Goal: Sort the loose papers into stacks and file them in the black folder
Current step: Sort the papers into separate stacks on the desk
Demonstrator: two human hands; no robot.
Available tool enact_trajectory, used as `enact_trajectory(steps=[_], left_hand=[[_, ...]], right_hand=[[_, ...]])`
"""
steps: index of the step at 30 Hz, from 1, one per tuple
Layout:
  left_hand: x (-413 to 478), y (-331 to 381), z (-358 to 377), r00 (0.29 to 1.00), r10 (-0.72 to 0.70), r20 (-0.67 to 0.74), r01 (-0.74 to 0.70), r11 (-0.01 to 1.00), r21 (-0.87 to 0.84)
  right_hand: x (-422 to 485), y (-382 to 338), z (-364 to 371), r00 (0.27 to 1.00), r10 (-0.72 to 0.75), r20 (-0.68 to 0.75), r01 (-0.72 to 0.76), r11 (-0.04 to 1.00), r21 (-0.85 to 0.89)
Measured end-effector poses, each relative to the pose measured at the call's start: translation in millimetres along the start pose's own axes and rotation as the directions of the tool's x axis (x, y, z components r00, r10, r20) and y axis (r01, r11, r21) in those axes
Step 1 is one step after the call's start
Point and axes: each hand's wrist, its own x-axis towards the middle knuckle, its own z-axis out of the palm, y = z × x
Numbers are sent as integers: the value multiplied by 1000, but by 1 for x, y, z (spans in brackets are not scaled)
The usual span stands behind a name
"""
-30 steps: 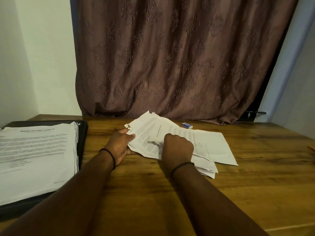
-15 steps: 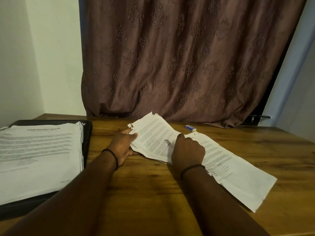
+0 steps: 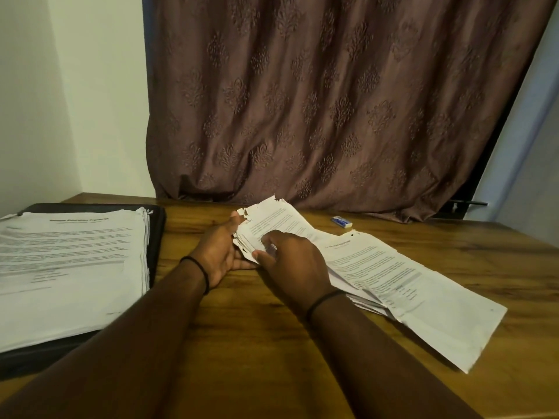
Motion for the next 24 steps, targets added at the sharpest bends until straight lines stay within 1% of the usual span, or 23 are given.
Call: enact_trajectory(steps=[5, 11, 15, 19, 20, 21, 22, 24], left_hand=[[0, 1, 2, 999, 0, 46, -2, 999, 43], [1, -1, 1, 999, 9, 45, -13, 995, 95], [1, -2, 2, 1000, 7, -4, -7, 995, 96], [2, -4, 6, 997, 6, -75, 5, 991, 137], [3, -5, 7, 993, 45, -108, -23, 980, 195], [3, -6, 7, 981, 118, -152, -68, 951, 301], [4, -7, 7, 957, 214, -196, -113, 897, 428], [4, -7, 8, 887, 408, -217, -197, 758, 621]], right_hand=[[3, 2, 0, 998, 40, 45, -38, 998, -50], [5, -1, 3, 1000, 12, 10, -10, 986, -168], [5, 1, -1, 999, 24, -28, -30, 980, -198], [5, 2, -7, 997, 24, -78, -41, 974, -222], [5, 1, -8, 995, 26, -95, -47, 973, -224], [5, 2, -9, 994, 32, -106, -55, 973, -223], [5, 2, -8, 993, 39, -114, -63, 973, -220], [5, 3, -8, 991, 57, -123, -81, 976, -200]])
